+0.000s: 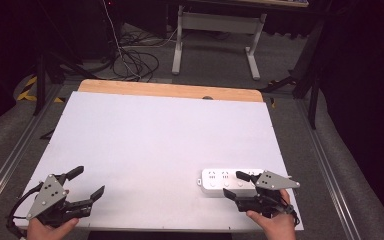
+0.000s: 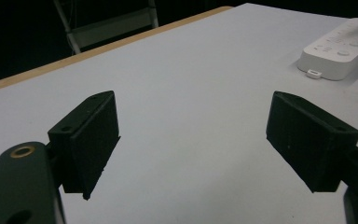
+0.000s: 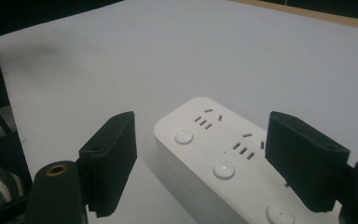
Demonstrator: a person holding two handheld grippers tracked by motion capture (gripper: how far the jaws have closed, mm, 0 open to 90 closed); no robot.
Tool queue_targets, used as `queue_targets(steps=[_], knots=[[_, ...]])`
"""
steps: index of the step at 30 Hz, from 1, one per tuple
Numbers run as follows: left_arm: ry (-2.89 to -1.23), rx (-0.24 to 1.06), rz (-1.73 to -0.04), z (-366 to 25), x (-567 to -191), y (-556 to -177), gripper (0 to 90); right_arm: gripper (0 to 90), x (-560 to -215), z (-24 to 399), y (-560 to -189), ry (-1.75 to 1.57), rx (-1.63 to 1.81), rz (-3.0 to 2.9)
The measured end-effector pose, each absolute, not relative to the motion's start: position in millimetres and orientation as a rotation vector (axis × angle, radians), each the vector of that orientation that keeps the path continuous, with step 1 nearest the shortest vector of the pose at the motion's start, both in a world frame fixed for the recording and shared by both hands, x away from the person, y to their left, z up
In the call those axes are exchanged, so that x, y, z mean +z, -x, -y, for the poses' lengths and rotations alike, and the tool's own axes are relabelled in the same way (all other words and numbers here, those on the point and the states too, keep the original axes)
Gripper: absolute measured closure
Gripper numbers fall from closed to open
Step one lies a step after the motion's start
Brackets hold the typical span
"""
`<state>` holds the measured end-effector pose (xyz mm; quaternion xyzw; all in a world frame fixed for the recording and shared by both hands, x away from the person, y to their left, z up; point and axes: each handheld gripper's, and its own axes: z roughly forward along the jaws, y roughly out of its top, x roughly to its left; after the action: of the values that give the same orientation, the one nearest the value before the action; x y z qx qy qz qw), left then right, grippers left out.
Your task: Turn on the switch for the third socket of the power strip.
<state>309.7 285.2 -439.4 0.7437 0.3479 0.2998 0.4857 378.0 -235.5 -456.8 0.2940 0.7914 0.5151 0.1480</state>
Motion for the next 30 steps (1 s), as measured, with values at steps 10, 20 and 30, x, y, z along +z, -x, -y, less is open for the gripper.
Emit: queue_targets(steps=[10, 20, 30], knots=[[-1.825, 0.715, -0.851, -288.6, -443.6, -308.8, 16.9, 25.4, -474.7, 235.8, -375.9, -0.876, 1.429, -2.293], [-1.815, 0.707, -0.863, -289.1, -446.7, -310.7, 16.5, 28.0, -477.3, 233.6, -376.9, -0.86, 1.43, -2.311], [-1.823, 0.71, -0.853, -287.3, -447.2, -311.9, 16.5, 27.6, -471.4, 237.0, -375.7, -0.84, 1.43, -2.265]])
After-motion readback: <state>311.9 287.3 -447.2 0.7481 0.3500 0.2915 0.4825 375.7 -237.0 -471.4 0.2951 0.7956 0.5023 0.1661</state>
